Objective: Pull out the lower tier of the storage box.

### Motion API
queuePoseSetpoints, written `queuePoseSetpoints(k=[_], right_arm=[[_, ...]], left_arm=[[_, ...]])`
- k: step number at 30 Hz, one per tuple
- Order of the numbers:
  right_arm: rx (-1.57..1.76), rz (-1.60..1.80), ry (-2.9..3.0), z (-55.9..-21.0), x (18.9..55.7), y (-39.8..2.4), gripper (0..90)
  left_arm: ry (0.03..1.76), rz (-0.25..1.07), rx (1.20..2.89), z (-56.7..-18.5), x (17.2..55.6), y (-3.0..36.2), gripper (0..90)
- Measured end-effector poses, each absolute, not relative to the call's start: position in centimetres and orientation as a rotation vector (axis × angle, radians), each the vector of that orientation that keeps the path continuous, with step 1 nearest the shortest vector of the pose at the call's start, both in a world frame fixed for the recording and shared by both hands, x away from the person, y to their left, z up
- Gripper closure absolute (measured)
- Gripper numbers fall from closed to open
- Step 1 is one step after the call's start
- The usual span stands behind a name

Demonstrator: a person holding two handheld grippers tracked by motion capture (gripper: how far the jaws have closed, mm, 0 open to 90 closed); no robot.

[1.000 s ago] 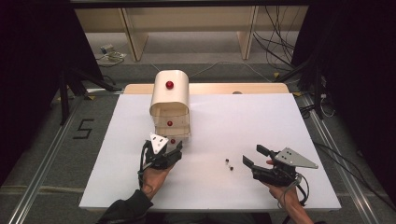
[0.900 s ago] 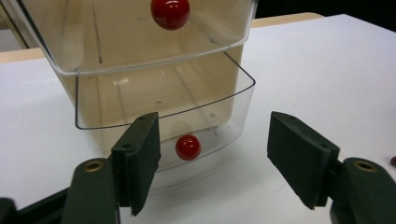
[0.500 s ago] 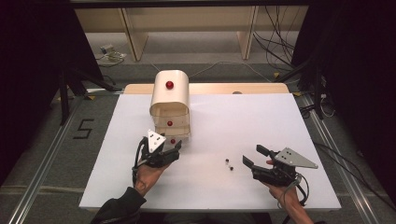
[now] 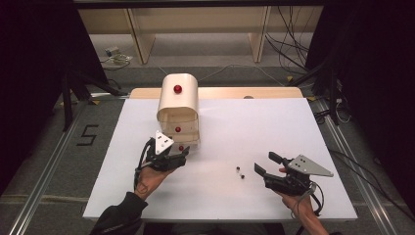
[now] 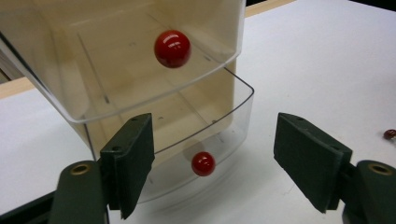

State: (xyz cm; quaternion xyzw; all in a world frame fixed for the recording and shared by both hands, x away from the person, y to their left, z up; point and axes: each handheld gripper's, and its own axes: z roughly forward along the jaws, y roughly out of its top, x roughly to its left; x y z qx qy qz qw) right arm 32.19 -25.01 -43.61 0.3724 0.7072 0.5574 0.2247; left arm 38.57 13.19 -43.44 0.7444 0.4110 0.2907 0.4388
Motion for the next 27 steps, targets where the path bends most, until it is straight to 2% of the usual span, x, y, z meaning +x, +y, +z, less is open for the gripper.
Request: queuePoseSetpoints(k=[17, 27], right_arm=[[1.024, 1.535, 1.961, -43.7, 32.2, -24.9, 31.1], [1.022, 1.537, 1.962, -43.7, 32.3, -24.9, 31.3]], left_arm=[[0.952, 0.684, 1.977, -43.0, 40.2, 14.2, 30.7], [0.936, 0.652, 2.015, -43.2, 41.1, 14.7, 39.8]])
